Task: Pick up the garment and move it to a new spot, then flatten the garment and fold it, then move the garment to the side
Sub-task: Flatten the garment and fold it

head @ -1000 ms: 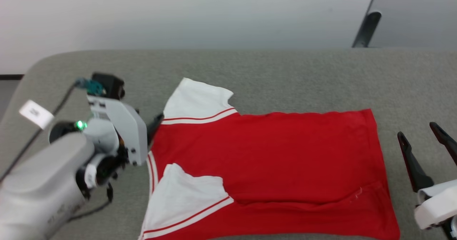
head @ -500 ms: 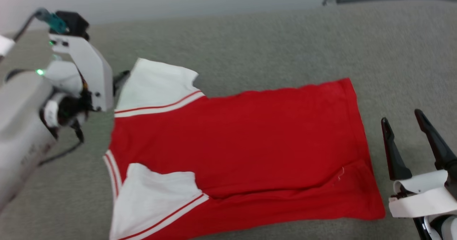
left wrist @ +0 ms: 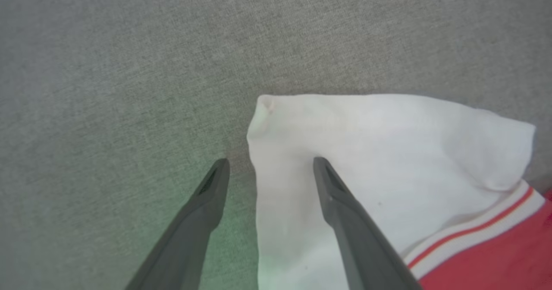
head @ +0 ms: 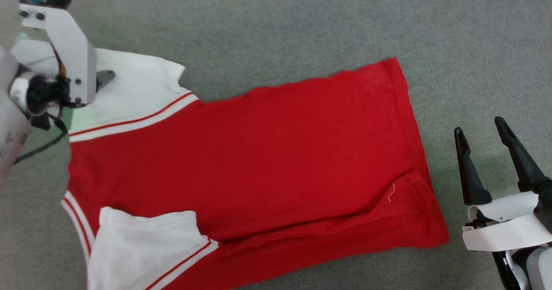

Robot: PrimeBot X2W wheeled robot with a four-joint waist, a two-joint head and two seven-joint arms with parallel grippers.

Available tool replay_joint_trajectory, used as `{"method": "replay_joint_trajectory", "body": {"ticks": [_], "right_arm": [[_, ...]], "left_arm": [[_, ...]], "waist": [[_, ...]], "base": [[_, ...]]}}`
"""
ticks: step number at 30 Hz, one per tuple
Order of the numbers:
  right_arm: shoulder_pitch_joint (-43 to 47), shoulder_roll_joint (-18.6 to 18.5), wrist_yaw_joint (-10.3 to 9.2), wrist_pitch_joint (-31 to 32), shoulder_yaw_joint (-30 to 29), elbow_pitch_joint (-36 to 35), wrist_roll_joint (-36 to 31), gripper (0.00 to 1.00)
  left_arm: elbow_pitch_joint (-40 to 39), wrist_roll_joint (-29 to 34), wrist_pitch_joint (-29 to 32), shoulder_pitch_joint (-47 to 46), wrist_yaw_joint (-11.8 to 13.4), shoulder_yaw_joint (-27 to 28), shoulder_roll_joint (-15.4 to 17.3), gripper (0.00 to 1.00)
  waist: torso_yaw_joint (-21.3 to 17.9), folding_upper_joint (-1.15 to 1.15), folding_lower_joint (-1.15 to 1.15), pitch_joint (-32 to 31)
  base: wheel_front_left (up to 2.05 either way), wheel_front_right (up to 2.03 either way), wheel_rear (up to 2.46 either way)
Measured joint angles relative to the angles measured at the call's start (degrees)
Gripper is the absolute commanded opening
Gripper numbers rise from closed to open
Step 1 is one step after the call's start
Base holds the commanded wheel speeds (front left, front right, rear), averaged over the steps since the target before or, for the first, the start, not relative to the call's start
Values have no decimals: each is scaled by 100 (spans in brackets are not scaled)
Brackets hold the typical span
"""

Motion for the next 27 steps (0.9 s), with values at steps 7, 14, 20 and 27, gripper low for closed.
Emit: {"method": "replay_joint_trajectory", "body": {"ticks": [7,14,20,27], "right_arm": [[-78,-2,0,-1,-4,4,65,100],[-161,-133,0,-1,46,4,133,100],[-300,-240,0,168,93,-133,347,100],[-873,-548,0,1820,389,-247,1132,100]], "left_arm": [[602,-57,202,-231,-68,16,-194,100],[1077,-279,504,-360,-66,92,-515,42],[1256,-225,648,-475,-104,4,-748,0],[1316,-114,381,-542,-272,-70,-1016,0]], "waist": [[-128,0,0,230],[-63,0,0,271],[65,0,0,266],[284,0,0,226]], "base": [[0,0,0],[0,0,0],[0,0,0],[0,0,0]]}}
